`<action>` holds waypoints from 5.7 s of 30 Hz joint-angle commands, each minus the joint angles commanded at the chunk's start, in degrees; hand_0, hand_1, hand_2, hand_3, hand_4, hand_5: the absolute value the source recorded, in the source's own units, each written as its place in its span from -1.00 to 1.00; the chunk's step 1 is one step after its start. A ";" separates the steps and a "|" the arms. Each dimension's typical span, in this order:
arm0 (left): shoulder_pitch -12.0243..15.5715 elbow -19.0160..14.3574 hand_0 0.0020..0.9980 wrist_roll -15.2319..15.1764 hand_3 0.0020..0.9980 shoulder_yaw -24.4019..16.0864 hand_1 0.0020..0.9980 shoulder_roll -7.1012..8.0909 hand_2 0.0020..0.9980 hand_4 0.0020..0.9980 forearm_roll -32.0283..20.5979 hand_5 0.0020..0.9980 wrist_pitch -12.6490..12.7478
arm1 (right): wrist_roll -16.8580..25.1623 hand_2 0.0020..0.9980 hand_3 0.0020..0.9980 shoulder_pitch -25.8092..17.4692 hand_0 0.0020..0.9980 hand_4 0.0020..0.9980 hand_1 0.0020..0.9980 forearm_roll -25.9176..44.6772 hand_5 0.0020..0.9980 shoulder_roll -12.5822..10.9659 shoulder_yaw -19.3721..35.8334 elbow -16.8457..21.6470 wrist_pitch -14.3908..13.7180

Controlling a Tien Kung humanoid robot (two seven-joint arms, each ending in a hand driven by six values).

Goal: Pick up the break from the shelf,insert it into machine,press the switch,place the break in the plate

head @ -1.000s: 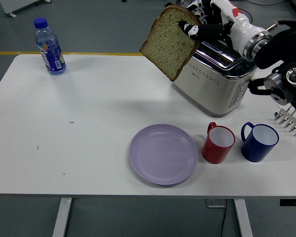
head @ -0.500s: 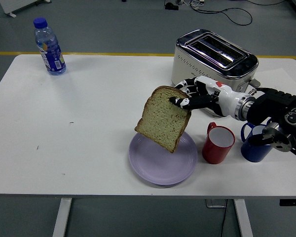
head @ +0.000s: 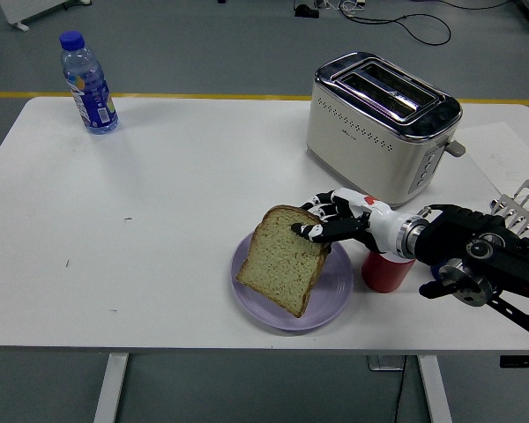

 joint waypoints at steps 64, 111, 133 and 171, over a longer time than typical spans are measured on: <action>-0.30 0.00 0.21 -0.04 0.08 0.83 -0.07 0.00 -0.07 -0.43 -0.79 0.86 0.03 | 12.24 0.65 0.62 -4.77 0.59 0.51 0.54 -25.57 -0.61 -1.49 12.48 6.37 9.86; 2.21 0.00 0.21 -0.38 0.08 -3.66 -0.07 0.00 -0.05 -0.44 5.43 0.86 -0.70 | 37.93 0.39 0.32 -45.28 0.39 0.22 0.34 22.24 -0.52 6.90 72.47 -7.91 3.26; 0.63 0.00 0.21 -0.51 0.08 -2.22 -0.07 0.00 -0.05 -0.45 3.28 0.86 -0.67 | 24.74 0.30 0.21 -46.52 0.30 0.08 0.20 16.25 -0.53 13.87 77.69 -12.19 3.78; 0.23 0.00 0.21 -0.52 0.08 -2.36 -0.07 0.00 -0.05 -0.44 3.65 0.87 -0.67 | 23.34 0.28 0.20 -46.22 0.28 -0.04 0.18 16.64 -0.61 14.83 78.39 -13.62 4.00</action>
